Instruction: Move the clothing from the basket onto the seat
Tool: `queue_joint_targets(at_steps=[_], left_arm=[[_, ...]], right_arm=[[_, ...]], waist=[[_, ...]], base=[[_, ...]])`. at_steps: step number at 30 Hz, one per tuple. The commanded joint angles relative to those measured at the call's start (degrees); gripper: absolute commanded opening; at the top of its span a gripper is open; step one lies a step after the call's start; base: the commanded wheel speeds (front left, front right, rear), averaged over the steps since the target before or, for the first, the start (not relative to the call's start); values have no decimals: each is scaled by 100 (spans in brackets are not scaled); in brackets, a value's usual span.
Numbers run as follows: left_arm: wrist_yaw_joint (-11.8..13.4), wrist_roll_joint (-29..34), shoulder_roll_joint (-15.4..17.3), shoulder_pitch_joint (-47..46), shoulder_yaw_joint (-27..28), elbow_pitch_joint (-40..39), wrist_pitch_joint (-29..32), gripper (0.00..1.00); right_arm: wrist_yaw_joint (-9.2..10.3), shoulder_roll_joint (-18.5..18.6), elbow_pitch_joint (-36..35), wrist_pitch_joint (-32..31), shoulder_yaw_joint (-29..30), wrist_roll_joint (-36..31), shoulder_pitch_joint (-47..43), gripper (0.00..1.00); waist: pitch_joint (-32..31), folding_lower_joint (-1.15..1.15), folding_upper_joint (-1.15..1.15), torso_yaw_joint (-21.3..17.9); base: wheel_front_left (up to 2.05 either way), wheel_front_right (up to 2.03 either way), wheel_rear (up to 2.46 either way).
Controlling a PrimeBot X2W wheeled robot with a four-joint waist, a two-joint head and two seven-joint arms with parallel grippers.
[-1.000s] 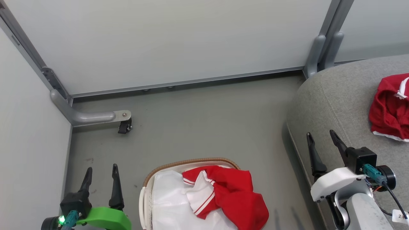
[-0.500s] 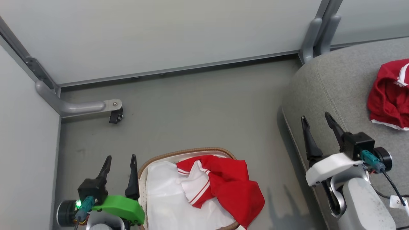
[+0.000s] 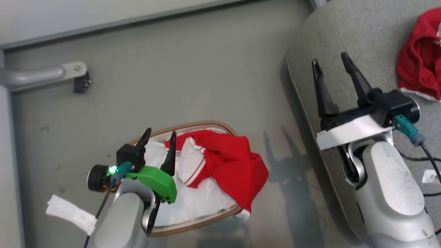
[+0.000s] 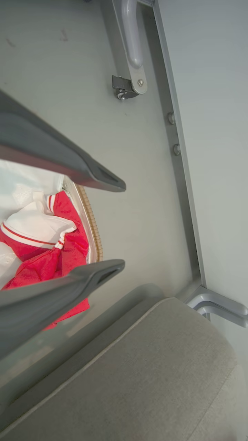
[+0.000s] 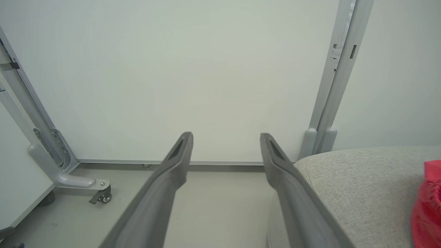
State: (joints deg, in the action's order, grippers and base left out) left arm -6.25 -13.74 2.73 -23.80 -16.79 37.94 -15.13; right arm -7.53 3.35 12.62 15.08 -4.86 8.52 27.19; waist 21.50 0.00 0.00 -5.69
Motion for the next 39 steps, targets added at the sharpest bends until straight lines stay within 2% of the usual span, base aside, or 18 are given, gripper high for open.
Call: queue_joint_targets(at_steps=[1,12,19,28,39], left_arm=[[-25,13,36,-256,-55,159,-3,100],[-98,-445,43,-1361,-554,1578,-3,100],[-123,-1102,41,-1771,-1003,2298,-3,100],[-129,-2090,38,-2146,-1668,2661,64,100],[-130,-3165,40,-2348,-2382,2574,289,100]], right_arm=[[8,-7,-87,12,-35,40,141,100],[8,-40,-441,13,-128,59,557,100],[8,-42,-600,13,-167,129,705,100],[8,-39,-727,13,-148,81,846,100],[8,-36,-772,13,-92,-45,874,100]], waist=[[940,0,0,-616],[1992,0,0,-1001],[2460,0,0,-1073],[2842,0,0,-1059],[2984,0,0,-964]], base=[[0,0,0],[0,0,0],[0,0,0],[0,0,0],[0,0,0]])
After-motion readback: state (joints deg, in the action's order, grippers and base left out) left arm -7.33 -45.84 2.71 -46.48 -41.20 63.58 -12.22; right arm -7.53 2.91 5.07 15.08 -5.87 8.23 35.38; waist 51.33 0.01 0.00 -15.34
